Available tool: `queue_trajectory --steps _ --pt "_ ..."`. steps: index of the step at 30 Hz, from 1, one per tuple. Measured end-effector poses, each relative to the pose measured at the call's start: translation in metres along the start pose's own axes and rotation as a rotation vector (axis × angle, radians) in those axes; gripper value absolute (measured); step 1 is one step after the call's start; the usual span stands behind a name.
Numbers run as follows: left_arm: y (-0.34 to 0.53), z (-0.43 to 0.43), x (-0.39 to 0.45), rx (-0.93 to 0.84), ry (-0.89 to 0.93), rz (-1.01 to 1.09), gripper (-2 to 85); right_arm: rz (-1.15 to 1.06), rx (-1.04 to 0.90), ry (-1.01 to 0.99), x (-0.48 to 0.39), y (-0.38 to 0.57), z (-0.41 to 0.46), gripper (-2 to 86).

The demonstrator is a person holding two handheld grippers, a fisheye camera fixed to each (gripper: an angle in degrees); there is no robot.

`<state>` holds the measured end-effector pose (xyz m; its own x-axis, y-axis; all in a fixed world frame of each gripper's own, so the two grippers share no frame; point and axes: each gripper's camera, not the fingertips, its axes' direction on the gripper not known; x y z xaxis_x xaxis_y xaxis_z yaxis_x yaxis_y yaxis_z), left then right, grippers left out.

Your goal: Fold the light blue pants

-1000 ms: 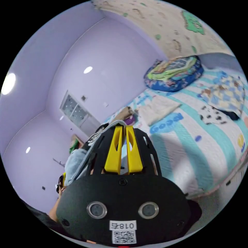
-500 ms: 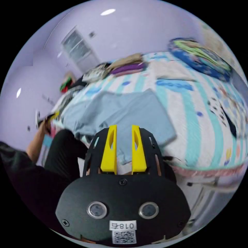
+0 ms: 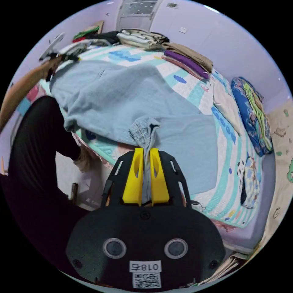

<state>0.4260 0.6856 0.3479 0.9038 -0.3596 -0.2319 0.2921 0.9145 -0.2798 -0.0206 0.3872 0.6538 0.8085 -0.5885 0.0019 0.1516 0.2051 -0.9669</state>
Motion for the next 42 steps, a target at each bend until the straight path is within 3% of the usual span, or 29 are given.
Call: queue_trajectory --steps 7,12,15,20,26,30,33,36,42 --pt "0.036 -0.061 -0.014 0.192 0.146 -0.044 -0.9 0.323 0.231 -0.179 0.134 0.042 -0.094 3.4" --pt "0.061 -0.098 -0.031 0.311 0.253 -0.100 -0.8 0.636 0.332 0.056 0.266 0.076 -0.132 4.6" --pt "0.063 -0.103 -0.036 0.293 0.270 -0.126 0.1 0.831 0.174 0.147 0.333 0.095 -0.103 6.9" --pt "0.044 -0.098 -0.026 0.202 0.283 -0.029 9.0 0.836 0.324 0.281 0.306 0.123 -0.119 6.8" --pt "0.005 -0.053 0.015 -0.002 0.189 0.187 11.6 0.682 0.225 0.206 0.233 0.156 -0.088 3.0" --pt "-0.009 -0.026 0.036 -0.130 0.072 0.233 9.6 0.717 0.183 0.099 0.211 0.192 -0.075 0.2" --pt "-0.006 -0.022 0.052 -0.165 -0.008 0.259 0.7 0.757 0.180 0.065 0.206 0.209 -0.075 -0.1" --pt "0.014 -0.036 0.066 -0.122 -0.064 0.313 -0.6 0.752 0.212 0.062 0.205 0.216 -0.085 -0.2" --pt "0.101 -0.135 0.051 0.242 0.179 0.322 -1.0 0.692 0.291 0.039 0.218 0.217 -0.108 -0.2"
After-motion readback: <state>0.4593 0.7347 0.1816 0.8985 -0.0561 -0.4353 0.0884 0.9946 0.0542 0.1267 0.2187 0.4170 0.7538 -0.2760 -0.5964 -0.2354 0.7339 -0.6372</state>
